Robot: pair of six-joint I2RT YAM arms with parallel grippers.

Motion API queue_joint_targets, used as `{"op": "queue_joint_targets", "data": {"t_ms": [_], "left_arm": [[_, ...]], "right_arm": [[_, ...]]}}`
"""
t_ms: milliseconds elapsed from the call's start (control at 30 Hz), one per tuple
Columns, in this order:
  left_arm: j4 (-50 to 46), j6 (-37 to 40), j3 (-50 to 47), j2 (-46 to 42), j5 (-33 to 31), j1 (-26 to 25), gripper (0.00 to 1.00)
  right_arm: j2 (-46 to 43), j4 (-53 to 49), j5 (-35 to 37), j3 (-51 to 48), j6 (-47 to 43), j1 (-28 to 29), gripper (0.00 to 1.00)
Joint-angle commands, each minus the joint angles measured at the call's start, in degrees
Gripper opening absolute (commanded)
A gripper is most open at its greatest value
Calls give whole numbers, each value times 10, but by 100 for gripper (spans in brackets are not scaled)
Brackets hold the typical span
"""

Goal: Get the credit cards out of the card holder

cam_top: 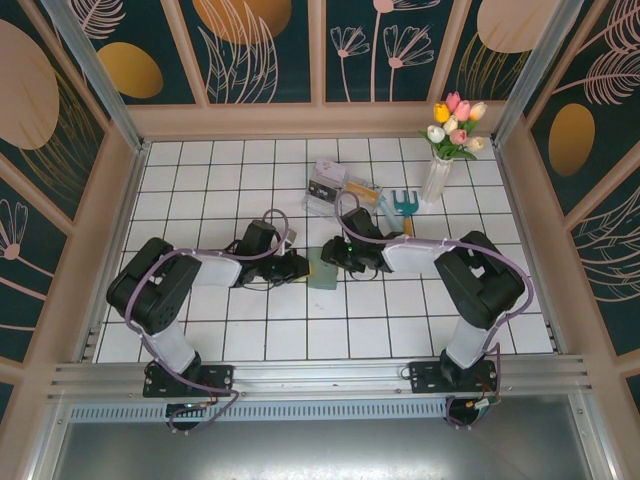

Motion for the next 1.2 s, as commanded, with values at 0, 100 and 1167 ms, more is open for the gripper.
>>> {"op": "queue_joint_targets", "data": {"t_ms": [0, 100, 1167], "left_arm": [[-35, 16, -13, -37, -45, -1, 0], [-45, 16, -31, -70, -66, -1, 0], [-69, 25, -11, -118, -90, -1, 0]], "right_arm": [[-32, -62, 44, 29, -33, 4, 44], [-40, -85, 40, 41, -31, 5, 44], [51, -98, -38, 96, -10, 47, 25]]}}
